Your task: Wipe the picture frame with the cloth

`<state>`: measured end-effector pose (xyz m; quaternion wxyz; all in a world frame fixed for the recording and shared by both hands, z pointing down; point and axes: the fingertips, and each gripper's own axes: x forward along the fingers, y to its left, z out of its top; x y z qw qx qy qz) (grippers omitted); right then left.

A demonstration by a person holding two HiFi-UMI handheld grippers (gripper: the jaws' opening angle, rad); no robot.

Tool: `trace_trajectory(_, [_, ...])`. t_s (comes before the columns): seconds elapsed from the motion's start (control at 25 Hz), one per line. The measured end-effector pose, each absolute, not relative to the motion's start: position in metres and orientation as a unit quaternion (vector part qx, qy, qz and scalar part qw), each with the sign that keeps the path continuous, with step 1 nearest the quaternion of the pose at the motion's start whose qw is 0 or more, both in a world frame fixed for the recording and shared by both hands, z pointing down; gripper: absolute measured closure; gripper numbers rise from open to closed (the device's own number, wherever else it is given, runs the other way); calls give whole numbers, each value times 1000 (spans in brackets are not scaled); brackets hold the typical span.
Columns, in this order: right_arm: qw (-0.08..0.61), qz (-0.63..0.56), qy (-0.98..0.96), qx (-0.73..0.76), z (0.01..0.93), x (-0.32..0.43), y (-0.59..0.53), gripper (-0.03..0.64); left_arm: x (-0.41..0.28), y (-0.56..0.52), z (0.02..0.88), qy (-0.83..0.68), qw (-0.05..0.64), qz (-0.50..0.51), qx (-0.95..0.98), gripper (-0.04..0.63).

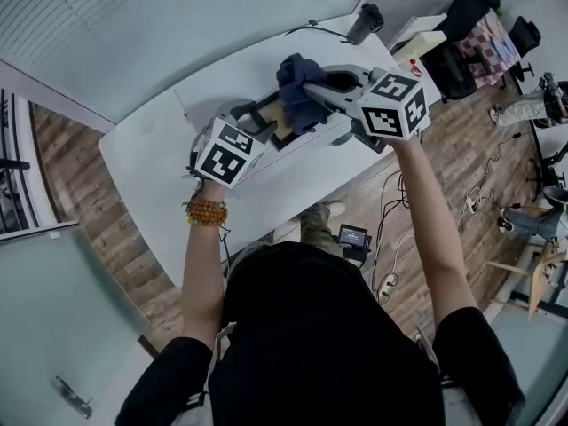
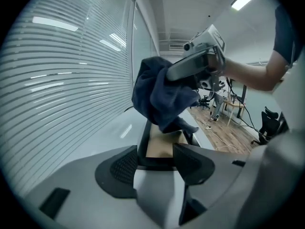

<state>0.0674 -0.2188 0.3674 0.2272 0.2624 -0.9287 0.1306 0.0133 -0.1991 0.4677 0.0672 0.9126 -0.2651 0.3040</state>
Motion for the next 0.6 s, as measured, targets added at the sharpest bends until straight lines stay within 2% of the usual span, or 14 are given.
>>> trace_trajectory(0.2, [396, 40, -880, 258, 437, 58, -248, 572, 14, -197, 470, -266, 78, 304, 912, 359])
trace_trajectory(0.28, [440, 4, -861, 254, 461, 53, -248, 572, 14, -197, 469, -266, 74, 304, 912, 359])
trace_trajectory(0.6, [484, 3, -839, 251, 477, 59, -235, 574, 11, -200, 470, -272, 83, 312, 907, 359])
